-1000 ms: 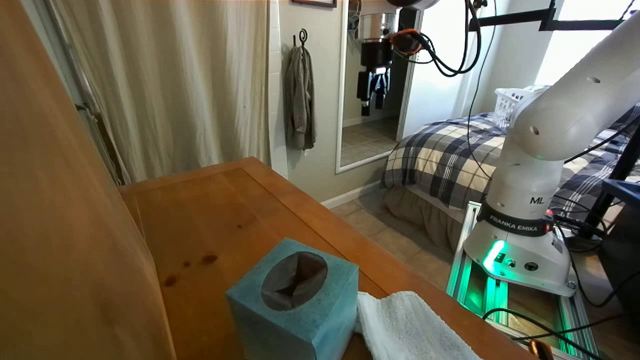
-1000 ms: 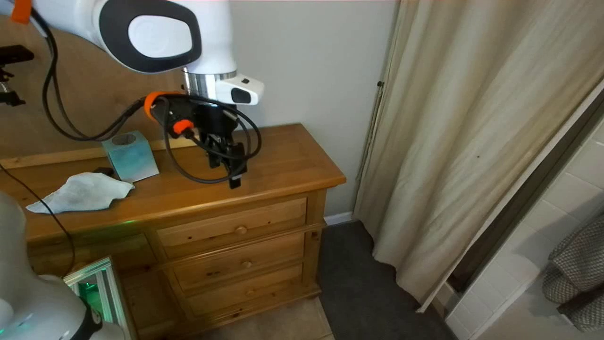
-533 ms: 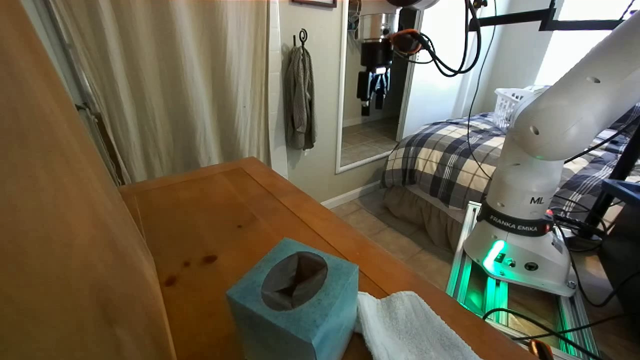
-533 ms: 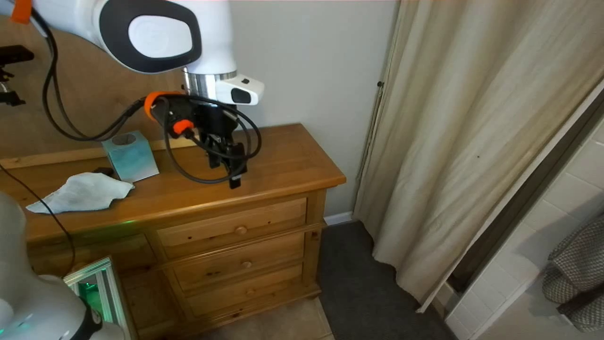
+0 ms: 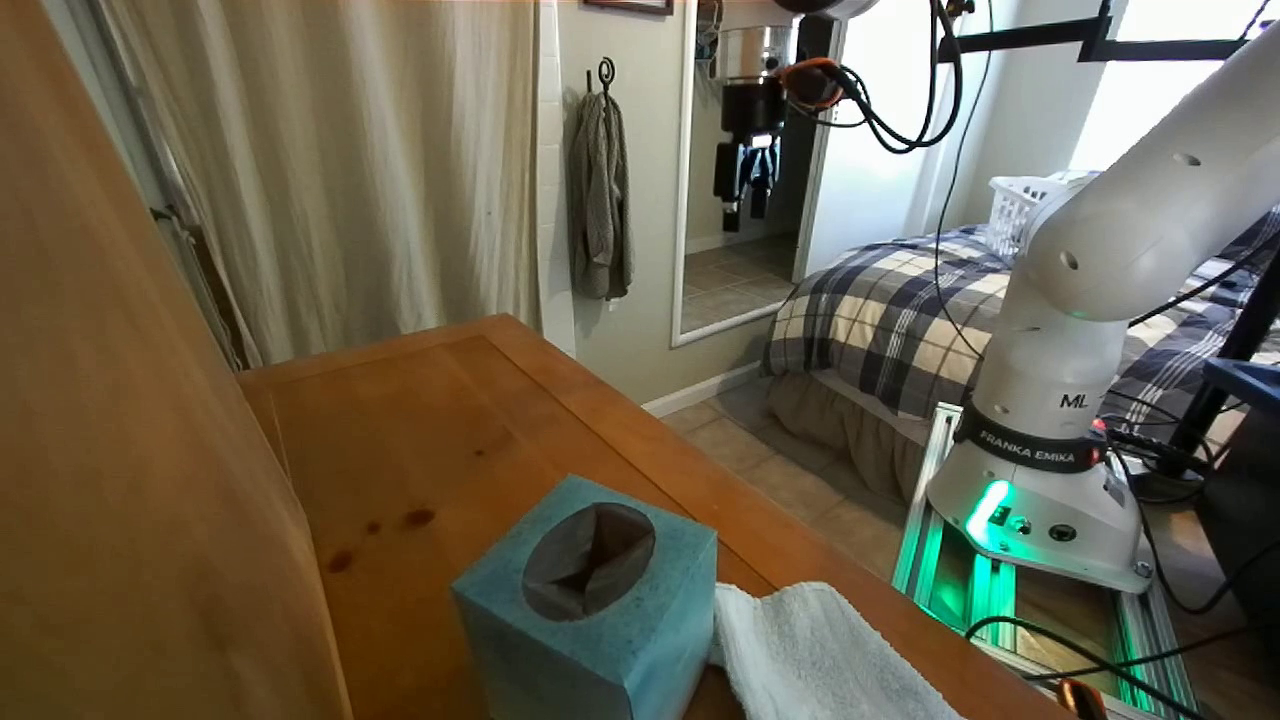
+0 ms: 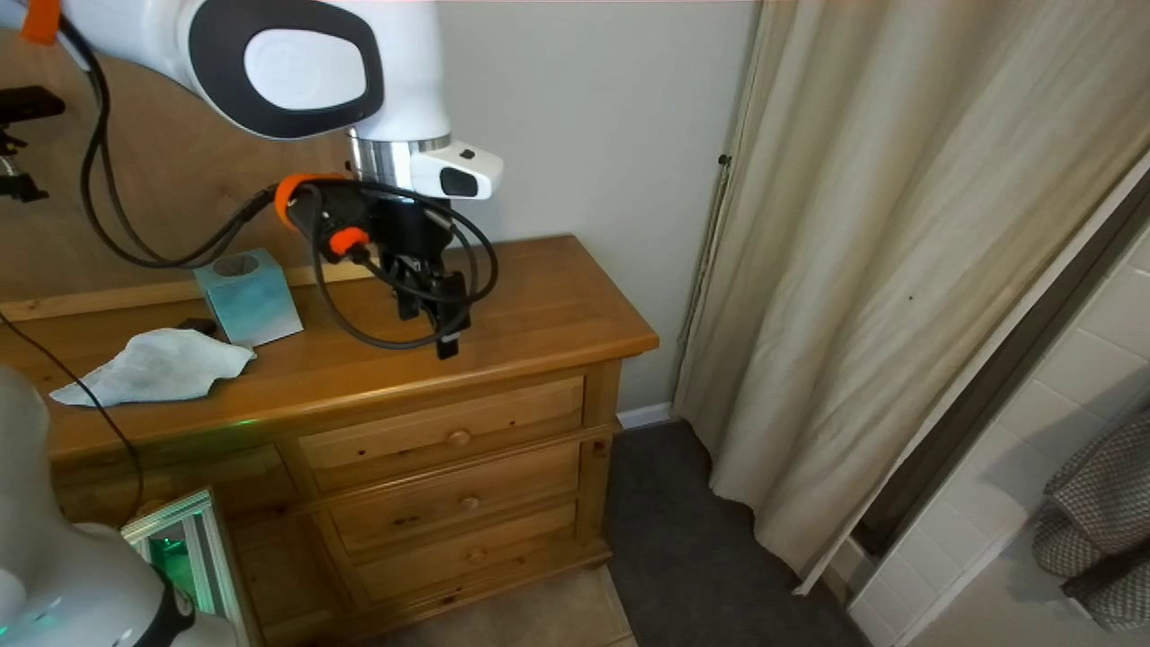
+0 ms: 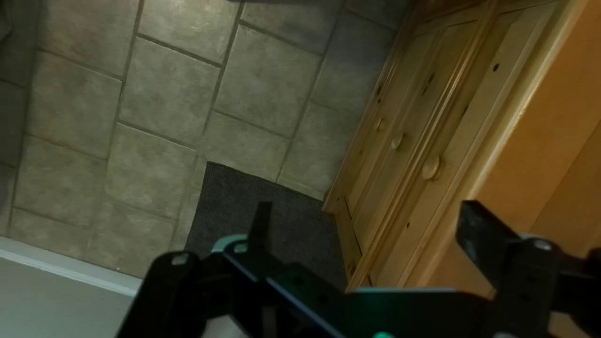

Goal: Open the first top drawer

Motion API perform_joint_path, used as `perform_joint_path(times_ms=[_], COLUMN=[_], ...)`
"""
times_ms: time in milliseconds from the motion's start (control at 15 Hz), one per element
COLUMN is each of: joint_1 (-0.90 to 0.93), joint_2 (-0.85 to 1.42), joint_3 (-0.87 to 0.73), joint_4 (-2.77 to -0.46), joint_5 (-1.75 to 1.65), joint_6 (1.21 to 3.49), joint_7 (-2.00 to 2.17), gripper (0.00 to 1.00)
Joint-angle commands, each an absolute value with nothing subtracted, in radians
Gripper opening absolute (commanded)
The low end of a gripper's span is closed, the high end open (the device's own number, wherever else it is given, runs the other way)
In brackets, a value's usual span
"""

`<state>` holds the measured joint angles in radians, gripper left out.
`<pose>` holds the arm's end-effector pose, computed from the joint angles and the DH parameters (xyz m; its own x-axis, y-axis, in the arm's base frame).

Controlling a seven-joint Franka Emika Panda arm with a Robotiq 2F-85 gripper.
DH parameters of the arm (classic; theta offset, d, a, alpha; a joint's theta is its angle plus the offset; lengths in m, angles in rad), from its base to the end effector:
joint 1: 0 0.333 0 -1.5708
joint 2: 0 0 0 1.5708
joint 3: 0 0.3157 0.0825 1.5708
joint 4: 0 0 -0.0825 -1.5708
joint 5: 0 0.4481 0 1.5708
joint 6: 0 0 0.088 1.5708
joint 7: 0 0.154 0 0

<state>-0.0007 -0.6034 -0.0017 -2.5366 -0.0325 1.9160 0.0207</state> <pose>0.4224 -0.0047 0.4026 0.9998 -0.0118 -0.0167 -0.0113 -0.9995 0.0298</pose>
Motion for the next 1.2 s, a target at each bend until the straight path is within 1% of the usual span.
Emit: perform_joint_path(times_ms=[0,533,1000,1133], joint_1=[-0.003,0.005,0.041,0.050], joint_2=[-0.603,-0.594,-0.549,-0.535], joint_3=[0.001,-0.008,-0.115,-0.151], joint_4=[-2.535,-2.530,-2.504,-2.519], joint_5=[-0.031,-0.024,-0.033,-0.028], joint_6=[1.914,1.894,1.784,1.793], joint_7=[0.020,-0.007,-0.377,-0.496], gripper=[1.00,1.00,1.00,1.00])
